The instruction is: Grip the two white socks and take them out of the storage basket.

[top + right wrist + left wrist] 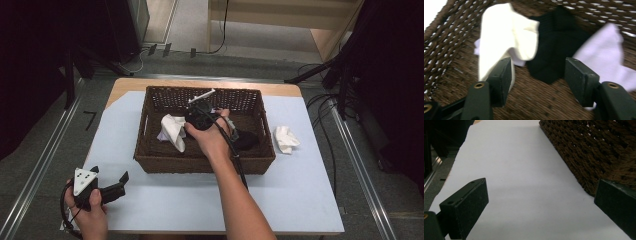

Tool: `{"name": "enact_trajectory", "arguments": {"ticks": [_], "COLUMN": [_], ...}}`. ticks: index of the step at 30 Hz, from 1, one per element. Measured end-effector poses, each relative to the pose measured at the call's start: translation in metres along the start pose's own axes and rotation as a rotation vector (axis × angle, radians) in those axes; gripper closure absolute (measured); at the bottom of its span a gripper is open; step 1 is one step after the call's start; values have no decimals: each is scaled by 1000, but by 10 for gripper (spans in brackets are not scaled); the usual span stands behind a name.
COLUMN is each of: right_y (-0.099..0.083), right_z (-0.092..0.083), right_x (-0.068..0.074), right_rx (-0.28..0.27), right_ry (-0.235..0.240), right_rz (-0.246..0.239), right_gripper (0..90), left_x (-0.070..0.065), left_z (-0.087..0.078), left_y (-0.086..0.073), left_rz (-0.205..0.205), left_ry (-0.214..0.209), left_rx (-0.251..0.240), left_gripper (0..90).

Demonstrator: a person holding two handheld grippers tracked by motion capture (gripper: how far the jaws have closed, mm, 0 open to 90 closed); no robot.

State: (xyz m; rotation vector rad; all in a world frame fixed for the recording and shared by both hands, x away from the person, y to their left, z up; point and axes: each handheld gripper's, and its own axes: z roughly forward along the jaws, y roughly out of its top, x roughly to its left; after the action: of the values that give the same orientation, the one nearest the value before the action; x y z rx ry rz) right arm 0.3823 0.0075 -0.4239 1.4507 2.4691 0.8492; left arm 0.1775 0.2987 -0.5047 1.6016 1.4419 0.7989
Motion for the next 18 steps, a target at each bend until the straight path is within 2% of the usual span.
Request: {"name": "enact_trajectory", "arguments": {"ticks": [1,2,7,11,15,17,18], "right_y": [2,2,6,8,8,8,8], "right_z": [7,7,21,36,42,48,48], "right_x": [8,8,26,37,37,38,38], "right_rx": [6,6,30,87,99,127,127], "right_ry": [11,11,17,32,43,71,71], "right_rz": [-16,-16,-60,-93,-89,-100,-100], "right_gripper": [358,358,282,226,273,373,373], "left_x": [0,0,0,0,0,0,0], "left_z": [0,0,0,0,-1,0,0], "left_y": [0,0,0,0,0,0,0], "left_rz": [0,0,0,-1,0,1,1], "left_ry": [1,1,-1,-1,-3,-3,-3], "left_rx": [0,0,-2,-1,-1,-1,-1], "left_gripper": [3,3,3,3,3,3,3]}}
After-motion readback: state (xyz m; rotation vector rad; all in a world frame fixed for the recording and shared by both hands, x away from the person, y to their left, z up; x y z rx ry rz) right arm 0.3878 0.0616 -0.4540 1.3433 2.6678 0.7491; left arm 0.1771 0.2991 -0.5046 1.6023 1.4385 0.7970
